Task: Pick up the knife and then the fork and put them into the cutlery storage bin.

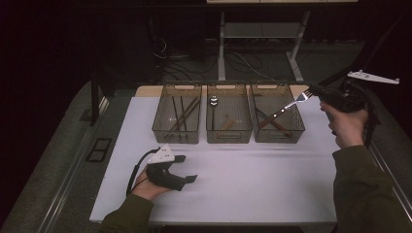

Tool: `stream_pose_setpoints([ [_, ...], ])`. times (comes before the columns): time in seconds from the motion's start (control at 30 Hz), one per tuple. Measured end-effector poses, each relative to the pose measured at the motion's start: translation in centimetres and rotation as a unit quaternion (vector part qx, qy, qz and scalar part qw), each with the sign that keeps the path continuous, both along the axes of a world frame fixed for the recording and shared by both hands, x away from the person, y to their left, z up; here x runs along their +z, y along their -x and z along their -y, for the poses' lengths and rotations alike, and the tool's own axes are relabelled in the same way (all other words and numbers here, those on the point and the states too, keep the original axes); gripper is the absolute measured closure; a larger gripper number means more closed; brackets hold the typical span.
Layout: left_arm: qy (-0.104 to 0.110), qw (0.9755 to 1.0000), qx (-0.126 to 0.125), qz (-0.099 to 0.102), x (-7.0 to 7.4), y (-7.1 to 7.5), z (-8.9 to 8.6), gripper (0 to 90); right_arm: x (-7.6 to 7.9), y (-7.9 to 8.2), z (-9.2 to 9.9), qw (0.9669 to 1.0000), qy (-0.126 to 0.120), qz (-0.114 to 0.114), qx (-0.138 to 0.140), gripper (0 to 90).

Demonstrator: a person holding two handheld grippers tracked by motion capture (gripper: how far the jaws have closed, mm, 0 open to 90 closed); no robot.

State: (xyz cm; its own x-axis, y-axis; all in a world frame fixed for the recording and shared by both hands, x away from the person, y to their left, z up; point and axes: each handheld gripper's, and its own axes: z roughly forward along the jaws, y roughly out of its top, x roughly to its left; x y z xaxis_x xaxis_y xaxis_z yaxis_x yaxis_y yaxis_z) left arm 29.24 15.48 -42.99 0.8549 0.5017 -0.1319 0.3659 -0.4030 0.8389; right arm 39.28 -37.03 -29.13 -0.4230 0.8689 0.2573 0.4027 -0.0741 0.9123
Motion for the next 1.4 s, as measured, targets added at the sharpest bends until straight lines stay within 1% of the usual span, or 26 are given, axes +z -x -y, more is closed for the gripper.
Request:
stream_pose_setpoints([
  [0.1, -0.004, 1.0000, 0.004, 0.001, -0.1, 0.0, -0.3, 12.1, 0.0, -1.0, 0.7, 0.9996, 0.019, -0.007, -0.018, 88.0],
  [0.17, -0.005, 1.0000, 0.005, 0.001, -0.3, 0.0, -0.4, 8.3, -0.1, -1.6, 0.9, 0.9993, 0.026, -0.012, -0.023, 88.0],
  [0.23, -0.007, 0.9999, 0.008, 0.002, -0.4, 0.0, -0.4, 4.0, -0.5, -2.3, 0.9, 0.9985, 0.041, -0.022, -0.029, 88.0],
  [0.27, -0.008, 0.9999, 0.008, 0.000, -0.4, 0.0, -0.4, 1.1, -0.8, -2.7, 0.8, 0.9983, 0.044, -0.027, -0.028, 88.0],
  [0.37, -0.018, 0.9998, 0.005, 0.004, -0.5, 0.0, -0.2, 0.0, -1.9, -3.8, 0.5, 0.9970, 0.054, -0.049, -0.025, 87.9],
  [0.4, -0.018, 0.9998, 0.007, 0.003, -0.6, 0.1, -0.1, 0.0, -2.3, -4.2, 0.3, 0.9964, 0.060, -0.057, -0.020, 87.9],
  [0.5, -0.022, 0.9997, 0.008, 0.006, -0.6, 0.2, -0.1, 0.0, -3.2, -5.0, -0.3, 0.9952, 0.066, -0.071, -0.008, 87.9],
  [0.57, -0.024, 0.9997, 0.008, 0.001, -0.7, 0.2, -0.1, 0.0, -3.8, -5.6, -0.7, 0.9940, 0.077, -0.078, 0.001, 87.9],
  [0.67, -0.032, 0.9995, 0.005, -0.001, -0.8, 0.2, 0.1, 0.0, -4.6, -6.4, -1.2, 0.9919, 0.076, -0.100, 0.016, 87.9],
  [0.77, -0.030, 0.9995, 0.004, -0.001, -0.9, 0.2, 0.2, 0.0, -5.4, -7.1, -1.5, 0.9893, 0.082, -0.118, 0.023, 87.7],
  [0.83, -0.028, 0.9996, 0.005, -0.004, -0.9, 0.2, 0.3, 0.0, -6.1, -7.6, -1.5, 0.9886, 0.075, -0.128, 0.026, 87.5],
  [0.9, -0.030, 0.9995, 0.003, -0.003, -0.9, 0.2, 0.3, 0.0, -6.6, -8.1, -1.3, 0.9891, 0.064, -0.131, 0.020, 86.6],
  [0.93, -0.030, 0.9996, 0.002, -0.003, -0.9, 0.1, 0.3, 0.0, -6.9, -8.3, -1.3, 0.9888, 0.066, -0.134, 0.014, 85.4],
  [0.97, -0.031, 0.9995, 0.001, -0.003, -0.9, 0.1, 0.3, 0.0, -7.2, -8.5, -1.4, 0.9879, 0.080, -0.133, 0.006, 82.6],
  [1.0, -0.031, 0.9995, 0.002, -0.003, -0.9, 0.1, 0.3, 0.0, -7.4, -8.7, -1.6, 0.9859, 0.101, -0.133, -0.004, 76.8],
  [1.03, -0.029, 0.9996, 0.001, -0.003, -0.9, 0.1, 0.3, 0.0, -7.7, -8.8, -1.7, 0.9842, 0.112, -0.137, -0.010, 71.0],
  [1.07, -0.028, 0.9996, 0.002, -0.003, -0.9, 0.1, 0.3, 0.0, -7.8, -8.9, -1.7, 0.9828, 0.125, -0.135, -0.015, 66.5],
  [1.1, -0.029, 0.9996, 0.002, -0.002, -0.9, 0.1, 0.2, 0.0, -8.0, -9.0, -1.7, 0.9818, 0.131, -0.136, -0.024, 62.7],
  [1.13, -0.027, 0.9996, 0.002, -0.002, -0.9, 0.1, 0.2, 0.0, -8.0, -9.0, -1.5, 0.9818, 0.130, -0.136, -0.027, 60.4],
  [1.2, -0.027, 0.9996, 0.002, -0.002, -0.9, 0.1, 0.2, 0.0, -7.9, -8.9, -1.4, 0.9826, 0.131, -0.128, -0.034, 54.8],
  [1.3, -0.027, 0.9996, 0.001, -0.001, -0.9, 0.0, 0.2, 0.0, -7.5, -8.7, -1.2, 0.9841, 0.127, -0.121, -0.030, 49.4],
  [1.37, -0.027, 0.9996, 0.001, 0.000, -0.8, 0.1, 0.2, 0.0, -7.4, -8.5, -1.2, 0.9842, 0.128, -0.119, -0.027, 47.2],
  [1.4, -0.028, 0.9996, 0.001, 0.001, -0.8, 0.1, 0.1, 0.0, -7.3, -8.5, -1.2, 0.9846, 0.125, -0.120, -0.024, 45.0],
])
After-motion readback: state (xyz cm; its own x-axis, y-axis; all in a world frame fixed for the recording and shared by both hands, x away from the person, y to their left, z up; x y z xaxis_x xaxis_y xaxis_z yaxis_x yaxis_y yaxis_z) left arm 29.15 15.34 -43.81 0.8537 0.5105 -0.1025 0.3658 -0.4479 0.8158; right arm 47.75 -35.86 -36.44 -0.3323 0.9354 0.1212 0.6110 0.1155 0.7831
